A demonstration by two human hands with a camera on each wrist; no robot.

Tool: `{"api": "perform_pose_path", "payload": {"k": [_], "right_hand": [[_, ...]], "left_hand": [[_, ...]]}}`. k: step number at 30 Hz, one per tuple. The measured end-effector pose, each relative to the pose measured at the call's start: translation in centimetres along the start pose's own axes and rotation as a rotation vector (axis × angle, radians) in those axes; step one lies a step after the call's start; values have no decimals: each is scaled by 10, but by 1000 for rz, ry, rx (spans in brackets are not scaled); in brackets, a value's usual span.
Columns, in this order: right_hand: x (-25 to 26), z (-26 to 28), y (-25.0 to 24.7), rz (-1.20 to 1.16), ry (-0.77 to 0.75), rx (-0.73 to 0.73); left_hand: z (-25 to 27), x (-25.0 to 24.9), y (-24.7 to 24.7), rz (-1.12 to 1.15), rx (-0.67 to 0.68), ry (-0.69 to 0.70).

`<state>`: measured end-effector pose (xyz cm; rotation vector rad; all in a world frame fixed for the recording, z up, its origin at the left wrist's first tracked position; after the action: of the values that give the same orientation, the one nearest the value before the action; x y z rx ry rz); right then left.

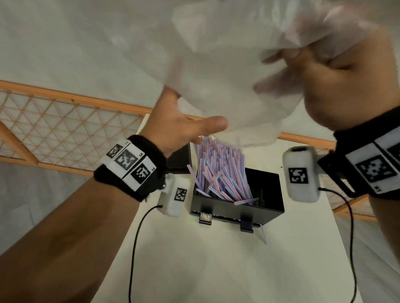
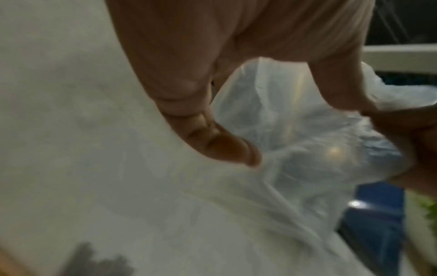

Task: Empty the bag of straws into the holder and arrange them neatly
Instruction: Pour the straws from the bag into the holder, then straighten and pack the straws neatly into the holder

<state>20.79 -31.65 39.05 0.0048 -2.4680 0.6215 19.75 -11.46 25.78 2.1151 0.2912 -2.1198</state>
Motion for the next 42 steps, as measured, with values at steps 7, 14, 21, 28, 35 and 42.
{"api": "perform_pose_path", "payload": {"k": [7, 14, 21, 28, 35, 42], "right_hand": [[-30, 19, -7, 339, 91, -236], [-20, 73, 62, 347, -60, 377], [-51, 68, 49, 22, 399, -71], [-51, 94, 55, -219, 606, 226], [-105, 180, 2, 212, 785, 193], [-124, 277, 18, 323, 989, 413]], "left_hand": [[15, -14, 9, 304, 39, -150], [35, -21, 24, 422, 264, -90], [56, -27, 39, -426, 104, 392], [45, -10, 8, -337, -187, 229], [34, 124, -51, -874, -386, -362], [71, 244, -27, -1094, 6, -715]]}}
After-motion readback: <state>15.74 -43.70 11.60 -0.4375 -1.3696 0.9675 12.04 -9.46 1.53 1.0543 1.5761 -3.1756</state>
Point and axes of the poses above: each hand's wrist, its own z-axis away from the middle knuckle, its own y-axis out of the palm, x = y × z, the point moved 5 cm from there along -z, towards the middle knuckle, and after that the axes turned 12 degrees about -y, right-handed, at the moved point
